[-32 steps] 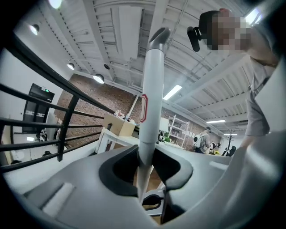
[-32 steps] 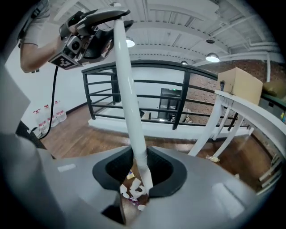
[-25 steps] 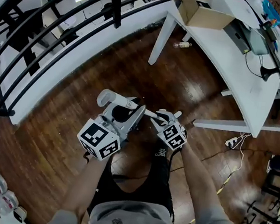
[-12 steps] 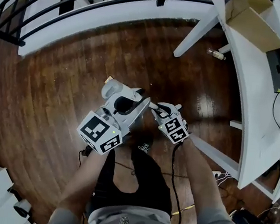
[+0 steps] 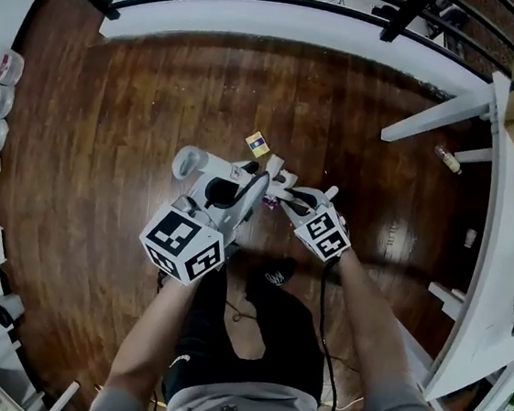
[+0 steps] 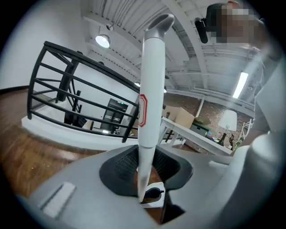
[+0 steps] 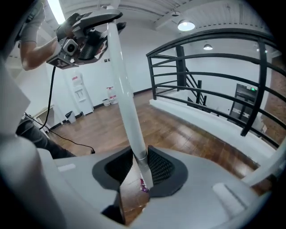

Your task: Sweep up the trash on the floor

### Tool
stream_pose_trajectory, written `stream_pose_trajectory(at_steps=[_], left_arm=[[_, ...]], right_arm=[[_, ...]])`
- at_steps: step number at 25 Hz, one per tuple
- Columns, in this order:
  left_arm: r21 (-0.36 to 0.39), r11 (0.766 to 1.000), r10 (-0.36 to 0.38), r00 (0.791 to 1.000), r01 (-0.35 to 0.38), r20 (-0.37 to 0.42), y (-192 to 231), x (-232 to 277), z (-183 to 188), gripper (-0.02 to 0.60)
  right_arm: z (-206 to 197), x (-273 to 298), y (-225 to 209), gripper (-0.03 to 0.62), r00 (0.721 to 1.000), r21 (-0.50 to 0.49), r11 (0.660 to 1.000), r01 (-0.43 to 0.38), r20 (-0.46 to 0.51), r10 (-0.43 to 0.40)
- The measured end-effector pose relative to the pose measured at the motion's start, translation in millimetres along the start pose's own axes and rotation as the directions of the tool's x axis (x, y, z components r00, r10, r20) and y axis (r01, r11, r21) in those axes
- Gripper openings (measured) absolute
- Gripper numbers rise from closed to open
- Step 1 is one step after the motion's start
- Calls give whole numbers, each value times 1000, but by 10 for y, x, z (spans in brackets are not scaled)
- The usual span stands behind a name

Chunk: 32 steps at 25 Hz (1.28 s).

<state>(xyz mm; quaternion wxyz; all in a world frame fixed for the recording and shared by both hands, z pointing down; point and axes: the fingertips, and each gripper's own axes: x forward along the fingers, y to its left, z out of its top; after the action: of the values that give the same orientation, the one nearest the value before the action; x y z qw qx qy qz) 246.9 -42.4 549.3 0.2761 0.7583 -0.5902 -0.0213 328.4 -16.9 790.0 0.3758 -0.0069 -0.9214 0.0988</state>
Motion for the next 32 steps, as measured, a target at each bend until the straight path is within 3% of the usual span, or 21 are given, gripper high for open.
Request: stream_pose_trajectory(at_steps=[7,17,25,32], left_arm=[[6,991,133,991,-133,23,475,-548,275,89],[37,978,201,977,-204,67,957,-984,621,91],[57,989,134,989,-138,65,1253,-1142,888,91],[103,994,-42,999,45,-23,1086,-957,1243,91]], right_arm=[[599,535,335,98,995,-78,992,-96,22,98],[1285,1041,517,100,990,-124,986,-111,75,121],[1683,1206,566,101,994,-74,995,-62,80,68],[1866,940,649,100,997,94,996,7,82,-15]])
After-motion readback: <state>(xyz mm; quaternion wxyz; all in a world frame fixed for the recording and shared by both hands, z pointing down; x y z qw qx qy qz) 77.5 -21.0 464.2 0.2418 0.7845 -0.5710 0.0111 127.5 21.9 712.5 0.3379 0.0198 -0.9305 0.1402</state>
